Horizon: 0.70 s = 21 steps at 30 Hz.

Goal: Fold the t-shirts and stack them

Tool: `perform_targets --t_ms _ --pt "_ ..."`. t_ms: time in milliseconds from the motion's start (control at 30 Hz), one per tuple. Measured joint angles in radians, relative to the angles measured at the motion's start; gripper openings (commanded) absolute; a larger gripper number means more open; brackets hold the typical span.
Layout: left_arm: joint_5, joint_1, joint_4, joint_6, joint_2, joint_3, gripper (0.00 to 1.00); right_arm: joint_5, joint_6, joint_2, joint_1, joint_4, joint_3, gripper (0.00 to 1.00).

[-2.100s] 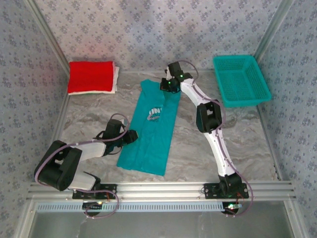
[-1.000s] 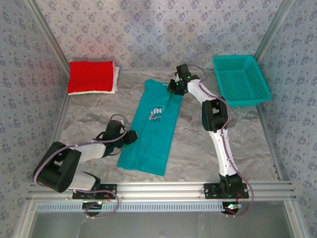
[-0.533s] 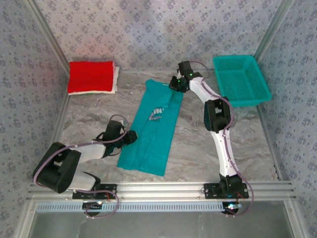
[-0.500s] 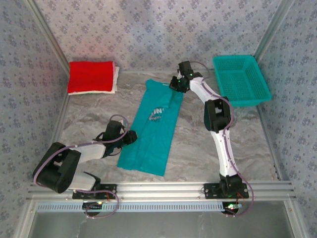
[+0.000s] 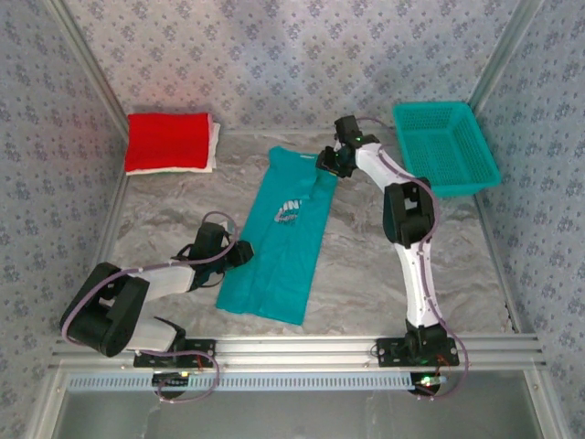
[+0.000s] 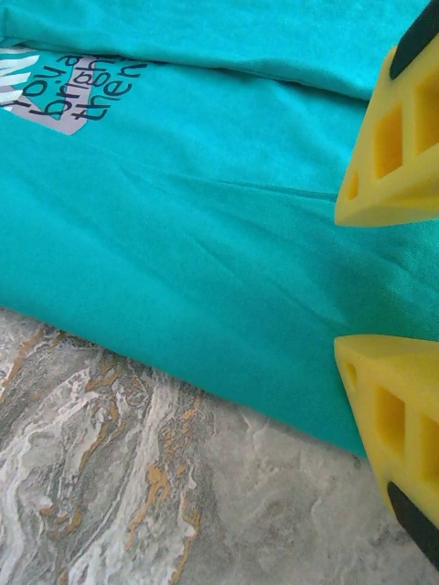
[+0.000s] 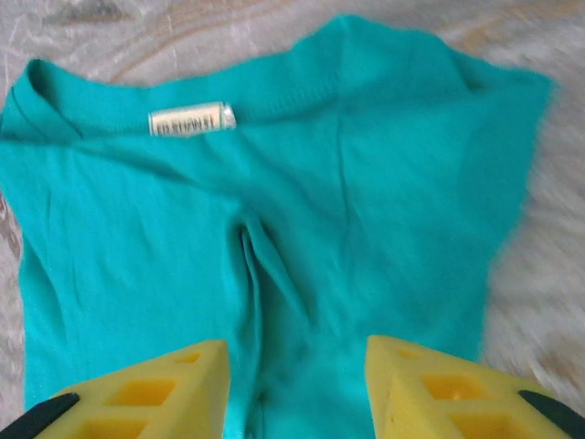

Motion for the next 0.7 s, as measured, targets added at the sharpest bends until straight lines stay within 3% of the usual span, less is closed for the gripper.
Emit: perform_targets --t_ms 200,700 --pt "-0.002 0.000 -0.005 -0.006 -0.004 0.000 0.37 0.058 -0.023 -0.167 0.019 0.035 -0.196 0.11" --pt "0.008 0.000 -0.018 -0.006 0.007 0.018 0.36 0.126 -0.043 -0.052 0.071 0.037 -0.204 0.06"
